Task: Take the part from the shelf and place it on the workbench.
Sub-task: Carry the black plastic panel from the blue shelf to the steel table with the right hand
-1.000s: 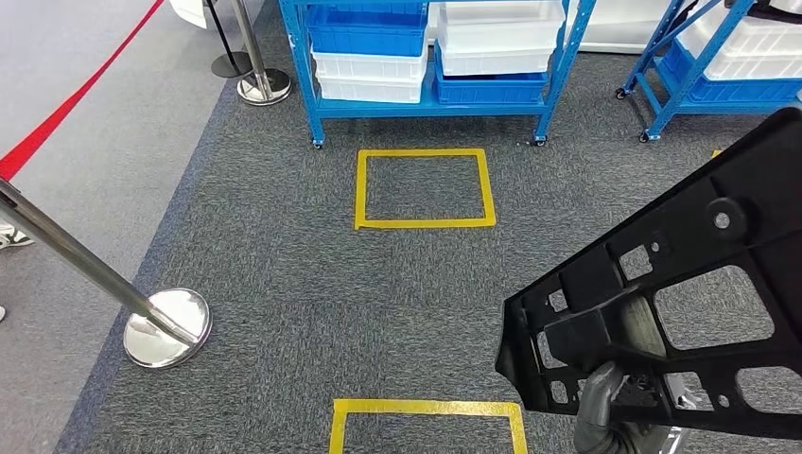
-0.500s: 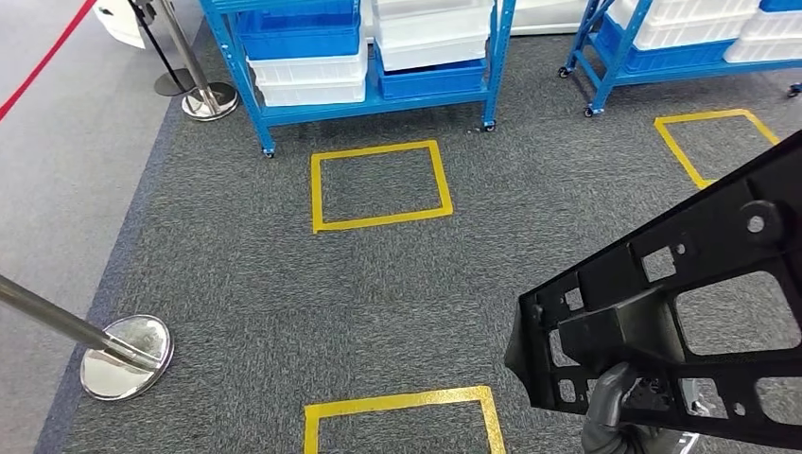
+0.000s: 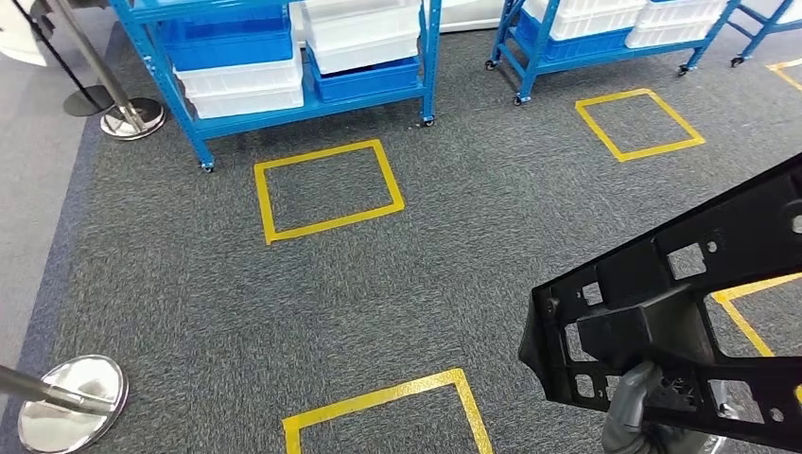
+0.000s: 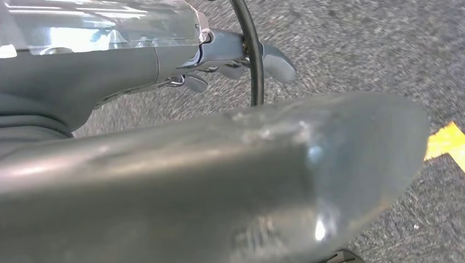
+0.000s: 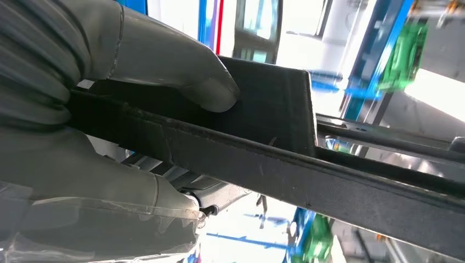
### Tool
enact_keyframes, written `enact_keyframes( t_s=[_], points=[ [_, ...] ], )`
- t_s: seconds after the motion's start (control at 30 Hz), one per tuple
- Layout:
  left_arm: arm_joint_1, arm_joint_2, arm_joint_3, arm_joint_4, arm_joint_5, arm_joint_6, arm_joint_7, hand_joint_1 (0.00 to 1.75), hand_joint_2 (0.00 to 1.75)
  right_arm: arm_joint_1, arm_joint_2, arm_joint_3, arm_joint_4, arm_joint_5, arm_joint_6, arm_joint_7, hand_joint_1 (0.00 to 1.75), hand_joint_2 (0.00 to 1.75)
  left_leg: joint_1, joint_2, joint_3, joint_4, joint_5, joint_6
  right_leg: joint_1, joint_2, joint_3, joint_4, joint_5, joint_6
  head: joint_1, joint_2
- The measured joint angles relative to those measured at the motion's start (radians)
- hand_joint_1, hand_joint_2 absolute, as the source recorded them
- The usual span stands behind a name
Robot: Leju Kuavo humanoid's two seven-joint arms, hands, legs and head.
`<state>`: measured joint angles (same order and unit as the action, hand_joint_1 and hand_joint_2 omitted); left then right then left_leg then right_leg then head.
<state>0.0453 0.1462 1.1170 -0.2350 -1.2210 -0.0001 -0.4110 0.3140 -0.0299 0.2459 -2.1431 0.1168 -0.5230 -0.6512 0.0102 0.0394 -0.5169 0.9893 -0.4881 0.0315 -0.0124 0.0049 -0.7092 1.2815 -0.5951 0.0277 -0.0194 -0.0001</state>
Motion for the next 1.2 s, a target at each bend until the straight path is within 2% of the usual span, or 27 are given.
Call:
enact_keyframes(
  t_s=[0.03,0.07,0.13,0.17,0.2,0.27,0.33,0.4,0.43,0.47,0.5,0.53,0.57,0.63,0.7,0.77,0.8,0.87,0.9,0.93,0.97,1.0,1.03,1.07,1.13,1.17,1.2],
  points=[
    [-0.002,0.0,0.0,0.0,-0.003,0.0,0.002,0.0,0.0,-0.005,-0.004,-0.005,0.0,-0.005,0.0,0.004,1.75,1.75,-0.001,0.014,0.0,0.0,0.0,0.0,-0.001,-0.006,0.023,-0.033,0.022,0.0,0.0,0.0],
    [-0.004,-0.001,0.0,0.0,-0.005,0.0,0.003,0.0,0.0,-0.01,-0.007,-0.01,0.0,-0.01,0.001,0.009,1.75,1.75,-0.001,0.026,0.002,0.0,-0.001,-0.002,0.001,-0.019,0.063,-0.096,0.052,-0.003,0.0,0.0],
    [-0.008,-0.002,0.0,0.0,-0.01,0.0,0.004,0.0,0.0,-0.025,-0.013,-0.019,0.0,-0.015,0.003,0.015,1.75,1.75,-0.006,0.047,0.006,0.003,-0.005,-0.008,0.009,-0.061,0.14,-0.226,0.092,-0.015,0.0,0.0],
    [-0.009,-0.003,0.0,0.0,-0.012,0.0,0.005,0.0,0.0,-0.033,-0.016,-0.023,-0.001,-0.016,0.004,0.018,1.75,1.75,-0.008,0.058,0.009,0.005,-0.007,-0.013,0.013,-0.073,0.16,-0.262,0.1,-0.022,0.0,0.0],
    [-0.011,-0.004,0.0,0.0,-0.014,0.0,0.006,0.0,0.0,-0.038,-0.019,-0.028,-0.002,-0.017,0.005,0.02,1.75,1.75,-0.01,0.067,0.01,0.006,-0.009,-0.018,0.017,-0.074,0.165,-0.275,0.1,-0.028,-0.001,0.0],
    [-0.015,-0.004,0.0,0.0,-0.015,0.0,0.007,0.0,0.0,-0.044,-0.024,-0.037,-0.005,-0.018,0.007,0.023,1.75,1.75,-0.01,0.079,0.012,0.008,-0.013,-0.027,0.015,-0.05,0.162,-0.279,0.107,-0.037,-0.001,0.0],
    [-0.018,-0.005,0.0,0.0,-0.016,-0.001,0.007,0.0,0.0,-0.049,-0.027,-0.042,-0.008,-0.016,0.005,0.023,1.75,1.75,-0.005,0.04,0.0,0.043,-0.043,-0.038,0.008,-0.031,0.162,-0.288,0.116,-0.049,-0.003,0.0],
    [-0.015,-0.005,0.001,0.0,-0.017,-0.002,0.007,0.0,0.0,-0.052,-0.028,-0.044,-0.012,-0.005,0.0,0.019,1.75,1.75,0.0,-0.016,-0.045,0.154,-0.111,-0.046,0.004,-0.01,0.159,-0.291,0.122,-0.056,-0.006,0.0],
    [-0.013,-0.005,0.002,0.0,-0.018,-0.003,0.008,0.0,0.0,-0.052,-0.028,-0.045,-0.013,0.004,-0.004,0.016,1.75,1.75,0.002,-0.027,-0.074,0.221,-0.142,-0.048,0.004,0.001,0.156,-0.289,0.123,-0.058,-0.007,0.0],
    [-0.011,-0.005,0.003,0.0,-0.019,-0.004,0.008,0.0,0.0,-0.05,-0.028,-0.045,-0.013,0.014,-0.009,0.013,1.75,1.75,0.003,-0.031,-0.097,0.27,-0.158,-0.051,0.004,0.014,0.153,-0.286,0.123,-0.058,-0.008,0.0],
    [-0.011,-0.005,0.003,0.0,-0.02,-0.004,0.008,0.0,0.0,-0.047,-0.028,-0.045,-0.014,0.024,-0.014,0.01,1.75,1.75,0.005,-0.032,-0.104,0.287,-0.153,-0.053,0.004,0.027,0.151,-0.282,0.123,-0.057,-0.008,0.0],
    [-0.01,-0.006,0.004,0.0,-0.021,-0.005,0.008,0.0,0.0,-0.045,-0.028,-0.045,-0.014,0.033,-0.019,0.007,1.75,1.75,0.008,-0.034,-0.094,0.263,-0.127,-0.055,0.003,0.041,0.15,-0.277,0.122,-0.056,-0.008,0.0],
    [-0.01,-0.006,0.005,0.0,-0.023,-0.006,0.008,0.0,0.0,-0.043,-0.028,-0.044,-0.014,0.04,-0.023,0.005,1.75,1.75,0.012,-0.042,-0.068,0.206,-0.088,-0.057,0.001,0.054,0.149,-0.272,0.12,-0.053,-0.008,0.0],
    [-0.009,-0.006,0.007,0.0,-0.026,-0.01,0.008,0.0,0.0,-0.042,-0.028,-0.044,-0.015,0.047,-0.028,0.003,1.75,1.75,0.019,-0.086,-0.014,0.086,-0.038,-0.057,-0.001,0.08,0.143,-0.258,0.116,-0.043,-0.008,0.0],
    [-0.009,-0.006,0.009,0.0,-0.029,-0.015,0.007,0.0,0.0,-0.039,-0.028,-0.043,-0.017,0.05,-0.034,0.002,1.75,1.75,0.018,-0.116,0.003,0.043,-0.034,-0.051,-0.002,0.104,0.13,-0.249,0.118,-0.028,-0.009,0.0],
    [-0.011,-0.006,0.009,0.0,-0.032,-0.017,0.005,0.0,0.0,-0.032,-0.028,-0.042,-0.02,0.052,-0.039,0.003,1.75,1.75,0.015,-0.098,0.001,0.041,-0.029,-0.036,-0.005,0.126,0.119,-0.249,0.126,-0.013,-0.009,0.0],
    [-0.013,-0.006,0.01,0.0,-0.033,-0.018,0.004,0.0,0.0,-0.028,-0.028,-0.042,-0.021,0.052,-0.04,0.003,1.75,1.75,0.015,-0.085,0.001,0.038,-0.025,-0.028,-0.005,0.118,0.114,-0.245,0.124,-0.007,-0.008,0.0],
    [-0.014,-0.006,0.01,0.0,-0.035,-0.018,0.002,0.0,0.0,-0.025,-0.03,-0.041,-0.023,0.053,-0.042,0.004,1.75,1.75,0.016,-0.058,-0.002,0.031,-0.017,-0.014,-0.003,0.067,0.084,-0.188,0.086,-0.002,-0.001,0.0],
    [-0.012,-0.006,0.01,0.0,-0.036,-0.019,0.001,0.0,0.0,-0.024,-0.031,-0.041,-0.023,0.053,-0.042,0.004,1.75,1.75,0.013,-0.044,-0.004,0.03,-0.016,-0.01,-0.002,0.034,0.057,-0.13,0.052,0.0,0.003,0.0],
    [-0.009,-0.006,0.012,0.0,-0.036,-0.019,0.0,0.0,0.0,-0.023,-0.031,-0.04,-0.023,0.053,-0.042,0.005,1.75,1.75,0.01,-0.028,-0.007,0.03,-0.015,-0.007,-0.001,0.015,0.026,-0.063,0.019,0.002,0.006,0.0],
    [-0.007,-0.006,0.013,0.0,-0.036,-0.02,0.0,0.0,0.0,-0.022,-0.033,-0.04,-0.023,0.052,-0.043,0.007,1.75,1.75,0.007,-0.013,-0.009,0.03,-0.015,-0.005,-0.001,0.006,0.002,-0.008,-0.002,0.003,0.007,0.0],
    [-0.006,-0.006,0.015,0.0,-0.037,-0.021,0.0,0.0,0.0,-0.02,-0.034,-0.04,-0.023,0.052,-0.043,0.01,1.75,1.75,0.004,0.002,-0.01,0.03,-0.015,-0.005,-0.001,0.002,-0.009,0.02,-0.006,0.002,0.007,0.0],
    [-0.007,-0.006,0.016,0.0,-0.038,-0.021,0.0,0.0,0.0,-0.019,-0.035,-0.04,-0.023,0.051,-0.044,0.013,1.75,1.75,0.002,0.015,-0.011,0.03,-0.015,-0.005,-0.001,-0.001,0.001,0.01,0.009,0.001,0.007,0.0],
    [-0.008,-0.006,0.017,0.0,-0.039,-0.021,-0.001,0.0,0.0,-0.019,-0.037,-0.04,-0.023,0.049,-0.044,0.017,1.75,1.75,0.0,0.027,-0.01,0.03,-0.015,-0.005,0.0,-0.007,0.031,-0.039,0.037,-0.003,0.007,0.0],
    [-0.012,-0.006,0.018,0.0,-0.044,-0.021,-0.002,0.0,0.0,-0.02,-0.041,-0.04,-0.023,0.041,-0.044,0.026,1.75,1.75,-0.004,0.049,-0.006,0.031,-0.018,-0.007,0.009,-0.046,0.111,-0.177,0.088,-0.016,0.007,0.0],
    [-0.013,-0.006,0.019,0.0,-0.047,-0.022,-0.002,0.0,0.0,-0.021,-0.044,-0.04,-0.023,0.036,-0.042,0.03,1.75,1.75,-0.007,0.058,-0.005,0.032,-0.019,-0.01,0.014,-0.061,0.137,-0.227,0.1,-0.022,0.007,0.0],
    [-0.013,-0.006,0.021,0.0,-0.051,-0.023,-0.003,0.0,0.0,-0.022,-0.046,-0.041,-0.023,0.03,-0.041,0.033,1.75,1.75,-0.009,0.068,-0.005,0.032,-0.02,-0.014,0.019,-0.07,0.148,-0.252,0.103,-0.027,0.006,0.0]
  ],
)
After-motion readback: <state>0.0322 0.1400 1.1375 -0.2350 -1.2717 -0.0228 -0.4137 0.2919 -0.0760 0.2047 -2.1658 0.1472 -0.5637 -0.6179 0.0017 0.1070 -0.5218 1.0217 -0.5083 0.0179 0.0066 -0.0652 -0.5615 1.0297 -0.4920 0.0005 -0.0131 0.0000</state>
